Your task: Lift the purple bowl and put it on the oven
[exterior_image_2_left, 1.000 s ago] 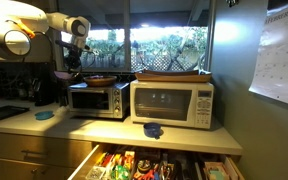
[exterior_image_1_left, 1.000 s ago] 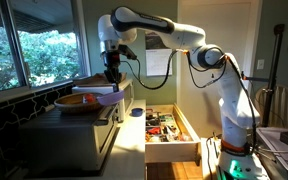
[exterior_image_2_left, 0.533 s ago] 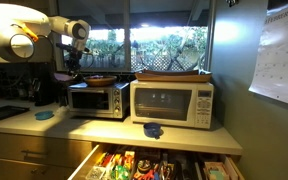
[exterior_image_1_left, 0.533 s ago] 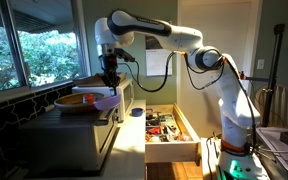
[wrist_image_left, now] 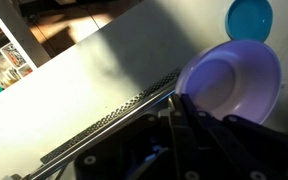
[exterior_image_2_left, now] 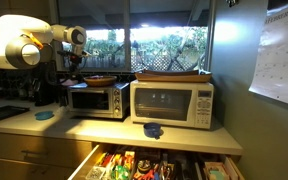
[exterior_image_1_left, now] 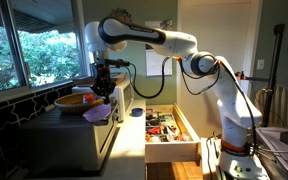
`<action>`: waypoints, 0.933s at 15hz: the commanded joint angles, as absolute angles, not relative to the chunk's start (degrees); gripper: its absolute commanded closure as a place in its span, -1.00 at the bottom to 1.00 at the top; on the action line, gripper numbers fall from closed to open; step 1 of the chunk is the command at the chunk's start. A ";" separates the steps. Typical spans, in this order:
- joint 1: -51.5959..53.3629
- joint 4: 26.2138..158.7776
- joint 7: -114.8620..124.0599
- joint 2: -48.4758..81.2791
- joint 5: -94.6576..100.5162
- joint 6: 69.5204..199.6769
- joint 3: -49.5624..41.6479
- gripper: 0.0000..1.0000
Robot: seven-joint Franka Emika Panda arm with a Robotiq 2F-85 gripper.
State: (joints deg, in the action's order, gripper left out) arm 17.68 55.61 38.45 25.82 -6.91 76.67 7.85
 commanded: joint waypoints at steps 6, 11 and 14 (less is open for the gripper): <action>20.21 49.44 48.88 30.28 -1.85 81.18 6.41 0.98; 20.39 47.79 48.12 33.14 -2.21 86.14 6.79 0.98; 20.47 47.06 49.28 33.94 -2.58 86.17 6.68 0.98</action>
State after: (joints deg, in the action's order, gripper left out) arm 19.94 49.48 47.76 32.08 -3.05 86.47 7.00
